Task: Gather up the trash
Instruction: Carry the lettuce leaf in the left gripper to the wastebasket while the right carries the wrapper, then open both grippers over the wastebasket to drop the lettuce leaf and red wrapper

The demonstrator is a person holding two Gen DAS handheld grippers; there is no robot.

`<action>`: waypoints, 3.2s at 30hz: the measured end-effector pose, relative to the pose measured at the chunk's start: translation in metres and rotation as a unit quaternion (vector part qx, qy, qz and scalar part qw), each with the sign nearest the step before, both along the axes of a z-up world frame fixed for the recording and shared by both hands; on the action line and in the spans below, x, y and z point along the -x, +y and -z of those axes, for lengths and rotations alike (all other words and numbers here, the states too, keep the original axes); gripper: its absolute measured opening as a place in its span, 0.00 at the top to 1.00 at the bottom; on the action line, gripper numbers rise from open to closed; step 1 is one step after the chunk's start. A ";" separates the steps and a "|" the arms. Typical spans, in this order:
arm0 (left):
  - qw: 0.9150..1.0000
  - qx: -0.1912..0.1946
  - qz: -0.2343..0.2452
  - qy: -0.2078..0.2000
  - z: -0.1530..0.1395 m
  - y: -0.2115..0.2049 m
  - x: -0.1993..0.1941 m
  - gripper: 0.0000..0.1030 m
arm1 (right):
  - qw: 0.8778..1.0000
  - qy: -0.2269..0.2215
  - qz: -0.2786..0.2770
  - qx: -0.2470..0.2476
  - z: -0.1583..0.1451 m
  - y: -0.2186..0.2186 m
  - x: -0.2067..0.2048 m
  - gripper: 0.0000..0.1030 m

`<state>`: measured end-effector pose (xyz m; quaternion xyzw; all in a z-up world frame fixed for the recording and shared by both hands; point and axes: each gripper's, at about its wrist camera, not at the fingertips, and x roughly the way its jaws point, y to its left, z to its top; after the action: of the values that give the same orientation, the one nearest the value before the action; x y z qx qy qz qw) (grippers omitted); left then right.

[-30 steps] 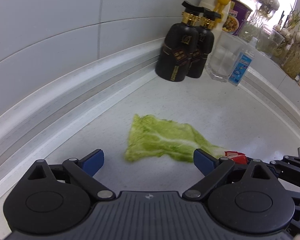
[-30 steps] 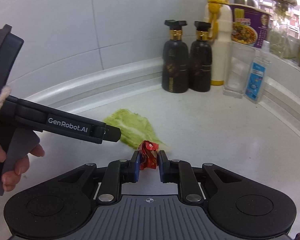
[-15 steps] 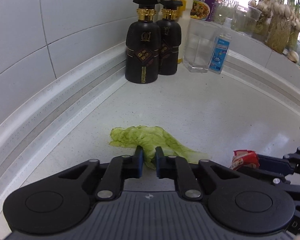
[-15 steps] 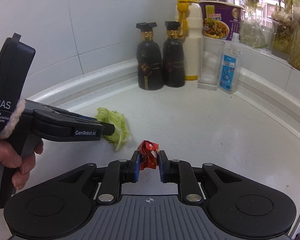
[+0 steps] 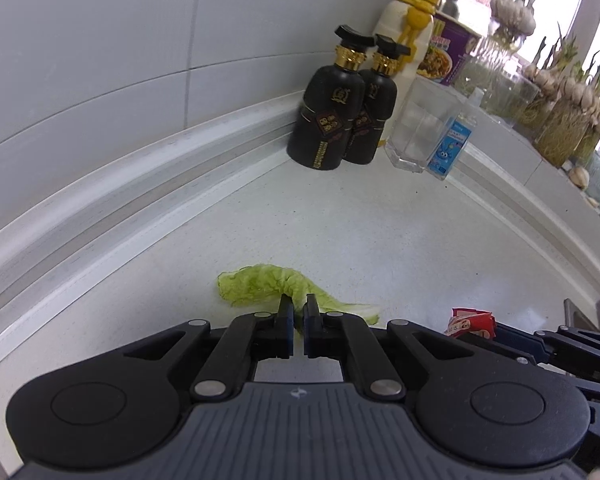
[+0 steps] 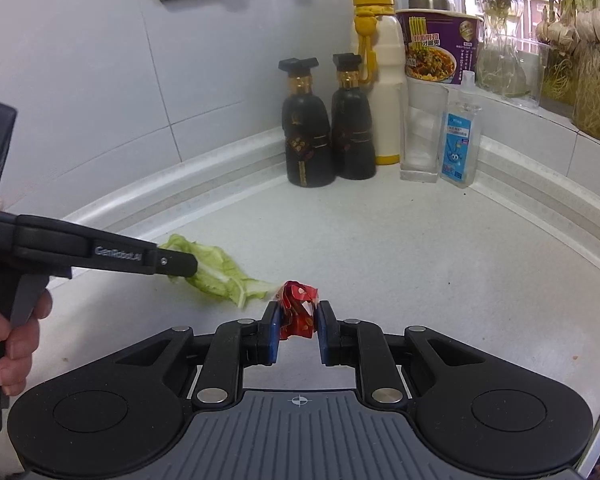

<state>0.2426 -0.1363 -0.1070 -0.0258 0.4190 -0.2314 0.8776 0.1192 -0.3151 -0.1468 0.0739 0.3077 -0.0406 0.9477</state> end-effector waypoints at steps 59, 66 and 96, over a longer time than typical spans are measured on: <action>0.933 0.121 -0.323 0.100 0.045 0.252 0.231 0.97 | 0.943 0.155 -0.285 -0.068 0.027 0.212 0.078 0.83; 0.925 0.116 -0.339 0.125 0.071 0.268 0.236 0.97 | 0.926 0.193 -0.322 -0.041 0.050 0.245 0.076 0.83; 0.914 0.080 -0.334 0.215 0.213 0.264 0.199 0.73 | 0.905 0.284 -0.317 0.024 0.142 0.323 0.017 0.83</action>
<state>0.0438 0.1272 -0.3197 -0.2835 0.5442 0.0534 0.7878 0.1020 0.0075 -0.2893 -0.0649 0.5700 0.2355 0.7845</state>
